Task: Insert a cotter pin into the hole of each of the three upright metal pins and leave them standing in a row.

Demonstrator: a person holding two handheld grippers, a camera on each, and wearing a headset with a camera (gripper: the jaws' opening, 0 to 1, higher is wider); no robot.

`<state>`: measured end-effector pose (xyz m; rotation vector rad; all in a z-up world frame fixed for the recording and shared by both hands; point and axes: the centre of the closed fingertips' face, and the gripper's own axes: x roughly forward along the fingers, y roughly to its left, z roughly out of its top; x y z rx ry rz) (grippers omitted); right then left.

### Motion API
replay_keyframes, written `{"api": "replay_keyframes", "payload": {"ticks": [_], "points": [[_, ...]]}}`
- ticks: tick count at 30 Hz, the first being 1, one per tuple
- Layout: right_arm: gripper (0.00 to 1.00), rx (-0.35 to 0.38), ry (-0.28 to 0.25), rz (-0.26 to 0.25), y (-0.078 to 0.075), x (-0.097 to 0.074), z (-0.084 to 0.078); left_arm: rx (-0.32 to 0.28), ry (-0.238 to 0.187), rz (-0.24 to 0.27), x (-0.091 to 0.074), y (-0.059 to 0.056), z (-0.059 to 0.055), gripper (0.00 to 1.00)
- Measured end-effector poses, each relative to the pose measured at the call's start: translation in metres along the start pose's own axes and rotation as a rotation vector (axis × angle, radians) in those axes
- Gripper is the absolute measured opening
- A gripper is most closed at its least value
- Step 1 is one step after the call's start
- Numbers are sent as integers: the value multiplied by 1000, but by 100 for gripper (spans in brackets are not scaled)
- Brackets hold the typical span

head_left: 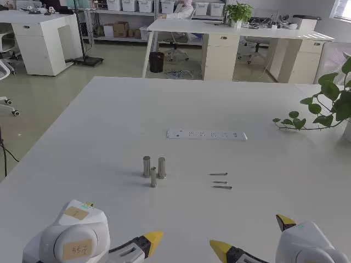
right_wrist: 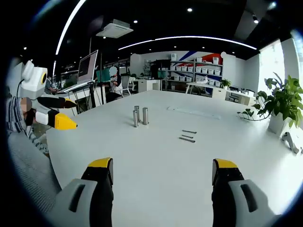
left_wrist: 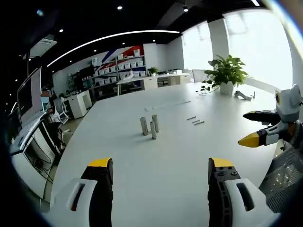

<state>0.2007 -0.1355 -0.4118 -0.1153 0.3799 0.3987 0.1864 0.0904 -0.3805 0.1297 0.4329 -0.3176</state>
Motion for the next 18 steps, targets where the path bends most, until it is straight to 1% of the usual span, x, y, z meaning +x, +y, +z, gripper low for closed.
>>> {"api": "replay_keyframes", "payload": {"ticks": [8, 10, 12, 15, 18], "points": [[91, -4, -1, 2, 1, 0, 0, 1, -4, 3, -1, 1, 1, 86], [91, -6, 5, 5, 2, 0, -1, 4, -6, 0, -1, 1, 2, 86], [90, -14, 23, 5, 2, 1, -4, 9, -3, -1, -1, 0, 1, 86], [89, -16, 25, 0, 1, 1, -4, 8, 2, -1, -1, 1, 0, 86], [89, -1, 29, -3, 0, 1, -5, 7, 5, 1, -1, 1, -2, 86]]}}
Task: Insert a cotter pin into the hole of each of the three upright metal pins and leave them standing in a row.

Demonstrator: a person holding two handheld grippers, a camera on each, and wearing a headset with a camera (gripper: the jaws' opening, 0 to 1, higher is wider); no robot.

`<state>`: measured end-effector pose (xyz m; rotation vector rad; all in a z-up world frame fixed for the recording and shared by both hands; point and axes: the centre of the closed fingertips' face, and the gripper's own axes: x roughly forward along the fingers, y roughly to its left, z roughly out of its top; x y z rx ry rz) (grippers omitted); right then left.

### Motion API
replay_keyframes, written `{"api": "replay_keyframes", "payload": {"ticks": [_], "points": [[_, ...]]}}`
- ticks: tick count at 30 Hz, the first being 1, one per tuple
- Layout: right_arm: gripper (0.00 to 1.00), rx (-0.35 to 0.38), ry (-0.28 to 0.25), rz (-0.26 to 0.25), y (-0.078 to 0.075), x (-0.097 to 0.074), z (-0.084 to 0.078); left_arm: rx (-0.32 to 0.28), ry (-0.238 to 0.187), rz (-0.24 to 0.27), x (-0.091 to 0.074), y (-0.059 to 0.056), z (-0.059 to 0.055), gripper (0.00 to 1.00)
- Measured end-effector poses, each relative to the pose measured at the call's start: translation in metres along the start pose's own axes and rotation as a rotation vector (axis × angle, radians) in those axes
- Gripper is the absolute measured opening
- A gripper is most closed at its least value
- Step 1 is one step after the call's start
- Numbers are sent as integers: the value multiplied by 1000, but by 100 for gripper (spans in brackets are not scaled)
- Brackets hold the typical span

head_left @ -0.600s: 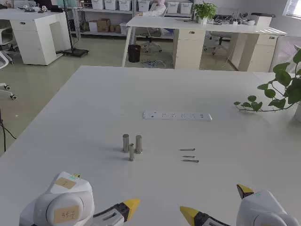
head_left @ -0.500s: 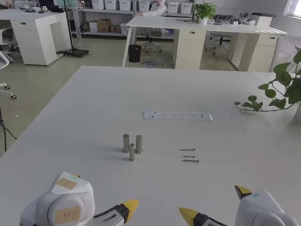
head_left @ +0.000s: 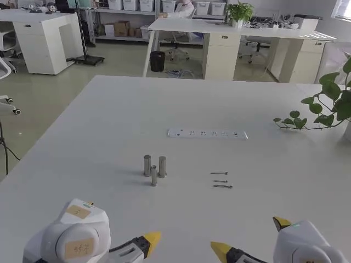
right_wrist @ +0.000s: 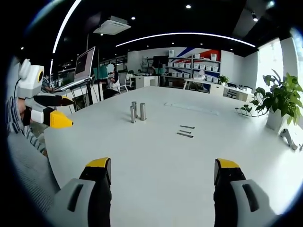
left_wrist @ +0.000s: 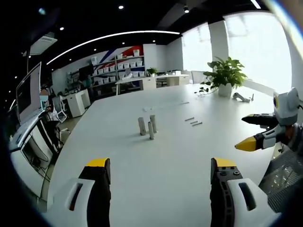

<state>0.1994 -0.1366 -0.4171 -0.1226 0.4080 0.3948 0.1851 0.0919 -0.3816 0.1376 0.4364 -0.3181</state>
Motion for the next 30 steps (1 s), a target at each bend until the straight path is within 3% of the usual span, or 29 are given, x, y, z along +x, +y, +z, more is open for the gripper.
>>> {"api": "replay_keyframes", "payload": {"ticks": [11, 17, 30], "points": [[89, 25, -17, 14, -3, -3, 8, -2, -10, -2, 0, 1, 4, 85], [90, 5, 18, 12, -7, -4, 8, 2, -9, -5, 1, 1, 5, 84], [90, 3, 7, 19, -8, -3, 20, 6, -11, -12, 1, 0, 6, 82]]}}
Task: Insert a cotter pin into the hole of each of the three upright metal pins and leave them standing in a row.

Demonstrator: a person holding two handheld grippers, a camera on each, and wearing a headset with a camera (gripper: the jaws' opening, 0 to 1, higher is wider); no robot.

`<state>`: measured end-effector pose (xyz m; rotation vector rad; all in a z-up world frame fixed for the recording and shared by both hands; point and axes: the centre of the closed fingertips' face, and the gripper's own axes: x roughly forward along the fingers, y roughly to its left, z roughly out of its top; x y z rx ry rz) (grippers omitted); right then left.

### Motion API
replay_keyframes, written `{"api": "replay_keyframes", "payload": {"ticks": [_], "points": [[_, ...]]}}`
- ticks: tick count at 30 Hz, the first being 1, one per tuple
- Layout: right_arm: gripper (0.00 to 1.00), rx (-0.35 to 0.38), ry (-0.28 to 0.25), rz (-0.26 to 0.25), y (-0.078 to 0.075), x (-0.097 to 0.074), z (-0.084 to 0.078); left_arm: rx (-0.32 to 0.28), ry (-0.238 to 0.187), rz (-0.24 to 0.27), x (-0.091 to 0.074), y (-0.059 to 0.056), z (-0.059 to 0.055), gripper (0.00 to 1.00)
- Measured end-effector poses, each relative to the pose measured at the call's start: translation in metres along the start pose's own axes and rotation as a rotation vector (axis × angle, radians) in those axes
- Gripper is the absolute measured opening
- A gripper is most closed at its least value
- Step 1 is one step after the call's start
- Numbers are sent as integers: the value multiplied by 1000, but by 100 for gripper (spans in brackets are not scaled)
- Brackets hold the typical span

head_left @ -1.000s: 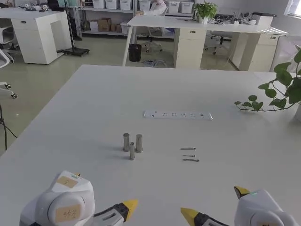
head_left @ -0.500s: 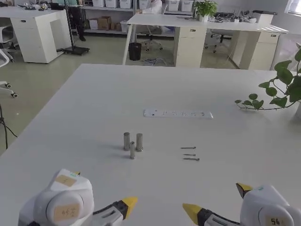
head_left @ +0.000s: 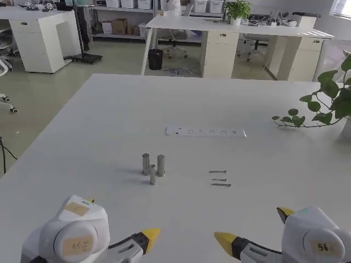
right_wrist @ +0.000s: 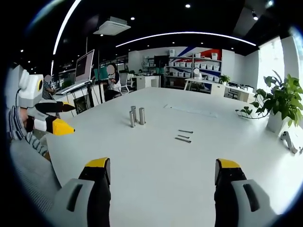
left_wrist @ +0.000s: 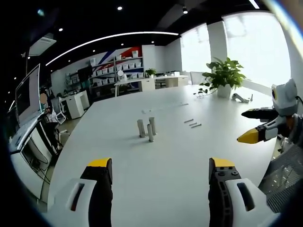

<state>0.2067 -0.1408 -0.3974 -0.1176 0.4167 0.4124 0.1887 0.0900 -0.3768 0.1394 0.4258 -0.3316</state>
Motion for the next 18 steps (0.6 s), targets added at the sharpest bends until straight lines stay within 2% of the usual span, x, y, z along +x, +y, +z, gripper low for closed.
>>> {"api": "replay_keyframes", "payload": {"ticks": [10, 18], "points": [[89, 5, 0, 33, 9, 3, 2, 4, 4, -4, 2, 4, -2, 76], [86, 10, 14, 66, 12, 6, 4, 15, -16, -21, 22, 13, 8, 68]]}}
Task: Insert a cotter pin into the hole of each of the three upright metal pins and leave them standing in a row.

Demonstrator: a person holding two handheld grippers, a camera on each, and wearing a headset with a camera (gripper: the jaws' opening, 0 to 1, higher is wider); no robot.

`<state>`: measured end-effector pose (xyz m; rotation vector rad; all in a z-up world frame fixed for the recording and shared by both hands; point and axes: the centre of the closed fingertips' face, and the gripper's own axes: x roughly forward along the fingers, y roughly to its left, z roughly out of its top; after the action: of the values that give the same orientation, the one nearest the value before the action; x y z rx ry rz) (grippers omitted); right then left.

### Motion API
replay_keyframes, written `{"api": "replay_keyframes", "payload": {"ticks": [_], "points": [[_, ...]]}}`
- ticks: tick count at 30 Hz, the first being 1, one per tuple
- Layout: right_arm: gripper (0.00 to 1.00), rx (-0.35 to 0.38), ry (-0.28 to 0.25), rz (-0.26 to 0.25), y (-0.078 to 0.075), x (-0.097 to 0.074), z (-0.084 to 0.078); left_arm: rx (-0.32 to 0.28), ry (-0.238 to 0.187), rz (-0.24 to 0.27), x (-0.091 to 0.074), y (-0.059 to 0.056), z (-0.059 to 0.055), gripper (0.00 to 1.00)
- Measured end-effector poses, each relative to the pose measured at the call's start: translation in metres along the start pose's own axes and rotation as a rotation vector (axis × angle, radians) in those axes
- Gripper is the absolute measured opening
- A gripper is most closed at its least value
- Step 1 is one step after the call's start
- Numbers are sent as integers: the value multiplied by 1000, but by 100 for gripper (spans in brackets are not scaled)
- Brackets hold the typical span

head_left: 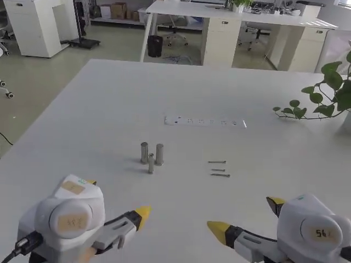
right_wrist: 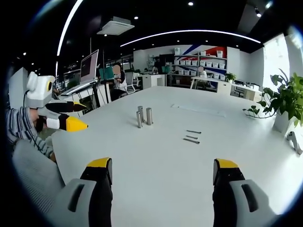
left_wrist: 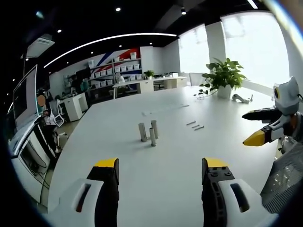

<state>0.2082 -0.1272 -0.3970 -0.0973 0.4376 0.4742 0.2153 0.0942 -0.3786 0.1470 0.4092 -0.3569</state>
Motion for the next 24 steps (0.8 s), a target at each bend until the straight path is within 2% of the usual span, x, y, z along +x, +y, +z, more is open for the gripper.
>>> {"api": "replay_keyframes", "payload": {"ticks": [7, 11, 14, 22, 24], "points": [[81, 20, 3, 35, 0, 4, 4, 21, -12, -30, 32, 7, 6, 55], [79, 31, 9, 50, -1, 7, 3, 46, 1, -42, 52, 11, 5, 51], [79, 35, 9, 50, -2, 9, 4, 28, -2, -53, 66, 13, 7, 48], [77, 45, 15, 49, -7, 19, 10, 47, 4, -71, 104, 20, 9, 38], [77, 67, 6, 47, -8, 21, 13, 53, 11, -76, 114, 20, 8, 36]]}}
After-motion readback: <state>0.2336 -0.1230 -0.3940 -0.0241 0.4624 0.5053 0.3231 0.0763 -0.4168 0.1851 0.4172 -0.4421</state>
